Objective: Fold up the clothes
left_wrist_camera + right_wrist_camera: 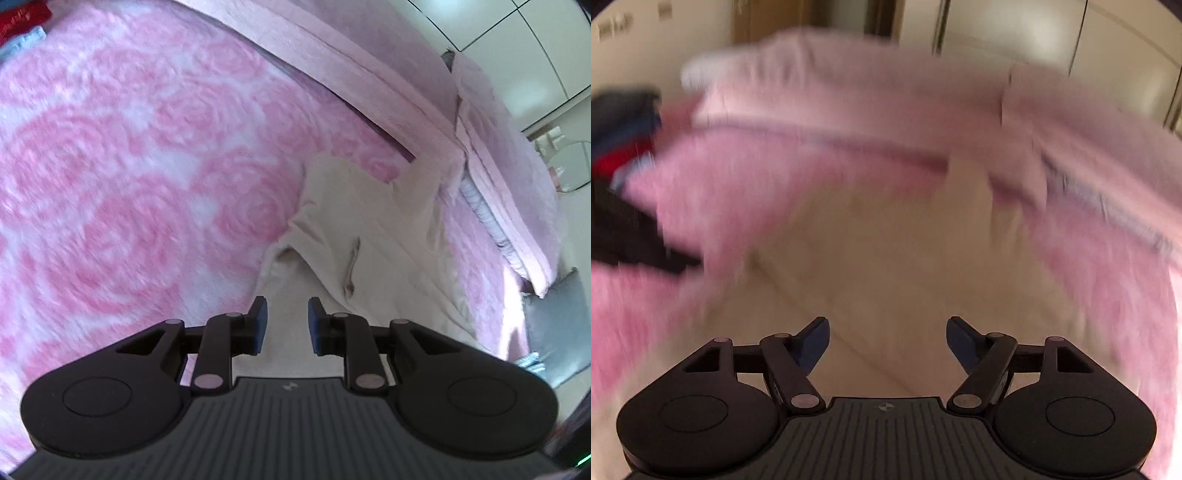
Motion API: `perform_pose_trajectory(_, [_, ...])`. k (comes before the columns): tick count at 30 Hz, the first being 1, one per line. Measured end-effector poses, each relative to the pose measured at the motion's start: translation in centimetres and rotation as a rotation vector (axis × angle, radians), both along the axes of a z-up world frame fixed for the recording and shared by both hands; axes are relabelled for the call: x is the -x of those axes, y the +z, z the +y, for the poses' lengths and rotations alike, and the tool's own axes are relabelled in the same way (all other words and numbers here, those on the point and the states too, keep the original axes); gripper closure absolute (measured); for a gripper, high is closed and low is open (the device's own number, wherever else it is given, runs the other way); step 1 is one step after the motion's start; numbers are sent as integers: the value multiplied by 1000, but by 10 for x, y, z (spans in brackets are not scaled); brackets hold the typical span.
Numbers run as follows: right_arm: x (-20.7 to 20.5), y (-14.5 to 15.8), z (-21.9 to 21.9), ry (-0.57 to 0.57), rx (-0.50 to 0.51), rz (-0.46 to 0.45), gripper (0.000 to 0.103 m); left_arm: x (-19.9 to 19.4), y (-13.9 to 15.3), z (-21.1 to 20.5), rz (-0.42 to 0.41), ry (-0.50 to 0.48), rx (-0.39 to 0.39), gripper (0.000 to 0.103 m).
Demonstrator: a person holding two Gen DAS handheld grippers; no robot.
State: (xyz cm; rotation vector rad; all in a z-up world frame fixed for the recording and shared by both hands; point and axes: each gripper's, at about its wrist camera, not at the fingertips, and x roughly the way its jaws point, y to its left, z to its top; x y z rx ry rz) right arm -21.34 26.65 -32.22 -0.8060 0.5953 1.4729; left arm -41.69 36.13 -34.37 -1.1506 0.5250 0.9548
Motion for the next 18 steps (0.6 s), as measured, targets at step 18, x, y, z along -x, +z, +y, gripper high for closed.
perform_pose_trajectory(18, [-152, -33, -95, -568, 180, 220, 30, -142, -26, 53, 166, -340, -83, 102])
